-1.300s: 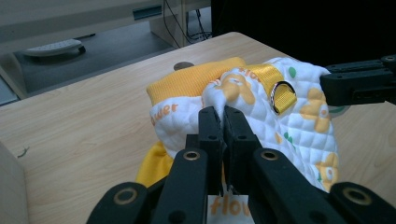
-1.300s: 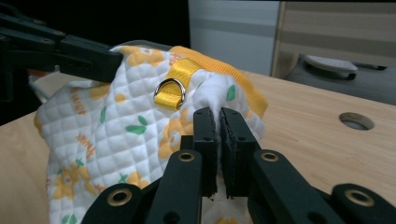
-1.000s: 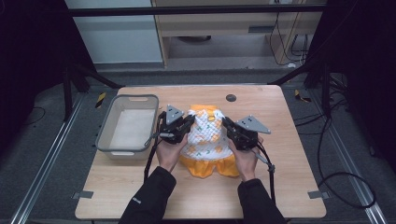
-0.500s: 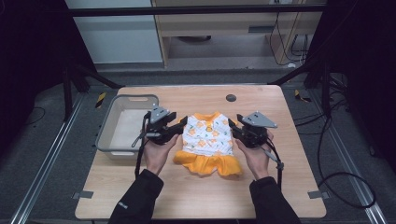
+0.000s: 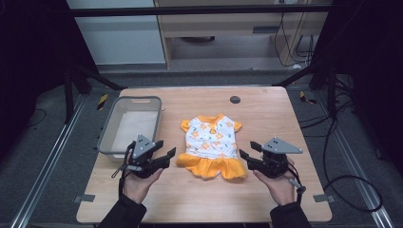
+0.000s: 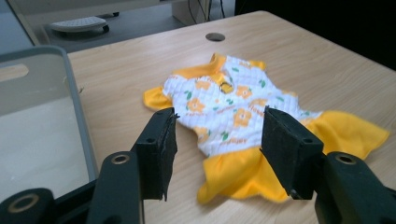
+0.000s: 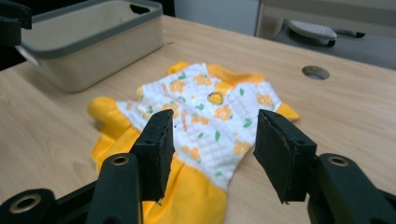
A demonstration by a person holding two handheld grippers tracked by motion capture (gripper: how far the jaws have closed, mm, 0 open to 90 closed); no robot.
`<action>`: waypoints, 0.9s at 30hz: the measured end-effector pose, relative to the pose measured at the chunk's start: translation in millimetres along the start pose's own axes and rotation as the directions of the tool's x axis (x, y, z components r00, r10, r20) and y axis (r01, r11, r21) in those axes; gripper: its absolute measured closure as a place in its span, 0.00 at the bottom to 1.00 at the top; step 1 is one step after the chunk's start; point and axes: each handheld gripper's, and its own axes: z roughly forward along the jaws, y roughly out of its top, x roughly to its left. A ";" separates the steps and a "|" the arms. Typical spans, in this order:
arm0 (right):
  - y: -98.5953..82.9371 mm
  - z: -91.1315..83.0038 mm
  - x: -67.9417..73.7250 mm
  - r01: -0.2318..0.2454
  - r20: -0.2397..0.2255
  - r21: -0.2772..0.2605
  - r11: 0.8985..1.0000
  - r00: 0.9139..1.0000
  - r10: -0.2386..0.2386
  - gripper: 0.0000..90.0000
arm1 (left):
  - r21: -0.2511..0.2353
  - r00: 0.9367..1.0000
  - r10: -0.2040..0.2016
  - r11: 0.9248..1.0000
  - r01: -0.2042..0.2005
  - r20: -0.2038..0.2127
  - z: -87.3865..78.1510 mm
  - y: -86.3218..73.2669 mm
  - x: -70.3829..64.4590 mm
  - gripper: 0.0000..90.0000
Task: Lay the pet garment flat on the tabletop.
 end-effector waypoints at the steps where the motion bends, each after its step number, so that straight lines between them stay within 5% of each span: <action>1: -6.2 -2.8 1.2 -0.004 -0.010 0.011 1.000 1.000 0.004 0.52 | 0.004 1.000 0.007 1.000 -0.007 -0.001 -0.3 -3.2 -0.6 0.49; 5: -22.7 -7.4 2.1 -0.020 -0.029 0.029 0.999 0.999 0.021 0.50 | 0.038 1.000 0.018 0.999 -0.018 -0.011 7.5 -23.8 -0.1 0.49; 13: -46.6 -5.1 0.8 -0.028 -0.046 0.072 0.997 0.998 0.032 0.50 | 0.090 1.000 0.007 0.996 -0.005 -0.022 25.7 -37.9 2.0 0.47; 18: -58.5 5.7 2.0 -0.033 -0.065 0.117 0.993 0.997 0.041 0.50 | 0.119 0.999 0.033 0.992 -0.030 -0.022 35.1 -44.6 3.9 0.47; 27: -69.6 23.7 6.3 -0.028 -0.083 0.183 0.983 0.996 0.043 0.53 | 0.207 0.995 0.097 0.974 -0.091 -0.017 61.6 -53.6 0.7 0.46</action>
